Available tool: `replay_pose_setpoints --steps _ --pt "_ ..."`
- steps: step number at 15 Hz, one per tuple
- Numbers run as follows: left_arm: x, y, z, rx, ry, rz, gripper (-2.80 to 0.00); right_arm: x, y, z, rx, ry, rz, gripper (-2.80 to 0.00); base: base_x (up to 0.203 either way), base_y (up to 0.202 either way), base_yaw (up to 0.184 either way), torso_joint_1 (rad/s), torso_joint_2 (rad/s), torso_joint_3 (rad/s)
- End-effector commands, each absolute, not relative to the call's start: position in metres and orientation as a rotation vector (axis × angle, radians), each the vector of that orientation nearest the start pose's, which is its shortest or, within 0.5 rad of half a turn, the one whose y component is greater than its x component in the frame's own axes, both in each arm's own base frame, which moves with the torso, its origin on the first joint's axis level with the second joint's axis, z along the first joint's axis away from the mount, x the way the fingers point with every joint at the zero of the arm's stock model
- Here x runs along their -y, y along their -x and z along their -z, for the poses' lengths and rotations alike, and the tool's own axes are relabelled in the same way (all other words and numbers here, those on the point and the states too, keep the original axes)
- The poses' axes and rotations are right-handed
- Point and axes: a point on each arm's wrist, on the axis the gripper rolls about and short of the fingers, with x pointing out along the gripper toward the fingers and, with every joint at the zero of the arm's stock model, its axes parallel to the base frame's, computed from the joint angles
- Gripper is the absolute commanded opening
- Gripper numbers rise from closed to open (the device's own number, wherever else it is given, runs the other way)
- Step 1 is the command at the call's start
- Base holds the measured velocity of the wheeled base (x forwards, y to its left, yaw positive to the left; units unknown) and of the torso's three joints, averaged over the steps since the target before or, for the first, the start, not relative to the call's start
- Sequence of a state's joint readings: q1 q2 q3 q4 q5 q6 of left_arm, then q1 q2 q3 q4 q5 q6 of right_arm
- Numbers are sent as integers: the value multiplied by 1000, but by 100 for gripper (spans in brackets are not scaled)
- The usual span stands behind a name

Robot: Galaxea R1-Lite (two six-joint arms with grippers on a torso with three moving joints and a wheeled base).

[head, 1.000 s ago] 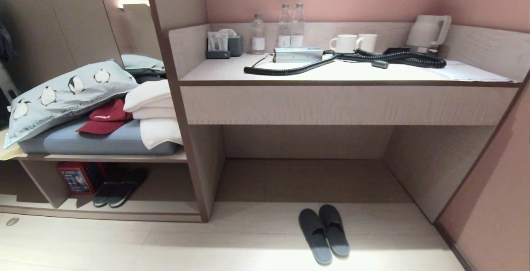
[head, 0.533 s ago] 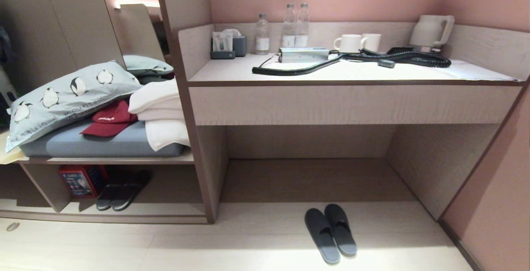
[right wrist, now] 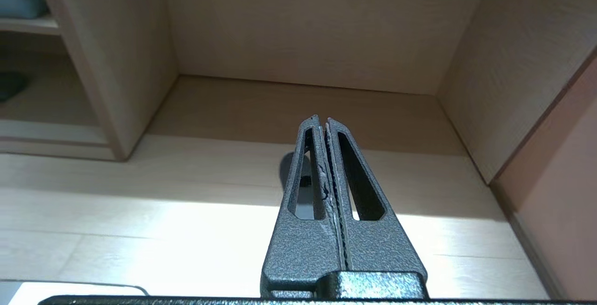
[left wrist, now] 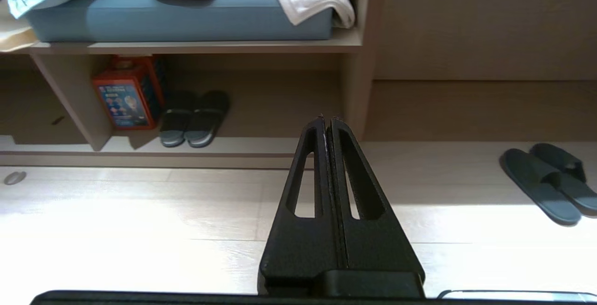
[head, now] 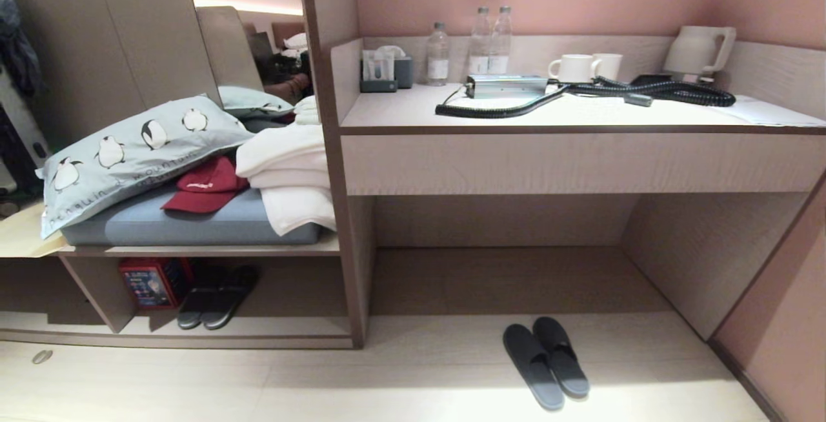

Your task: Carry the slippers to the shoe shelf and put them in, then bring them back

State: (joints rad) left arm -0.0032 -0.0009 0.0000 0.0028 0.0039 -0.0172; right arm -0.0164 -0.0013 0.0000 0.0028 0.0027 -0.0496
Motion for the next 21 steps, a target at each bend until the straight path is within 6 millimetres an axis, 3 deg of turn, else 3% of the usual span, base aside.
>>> replay_pose_setpoints --steps 1,21 --pt "0 23 -75 -5 17 -2 -280 0 23 -75 -2 51 14 -280 0 198 -4 -1 1 2" --pt "0 23 -75 -5 18 -2 -280 0 23 -75 -2 46 15 -280 0 195 -2 2 2 3"
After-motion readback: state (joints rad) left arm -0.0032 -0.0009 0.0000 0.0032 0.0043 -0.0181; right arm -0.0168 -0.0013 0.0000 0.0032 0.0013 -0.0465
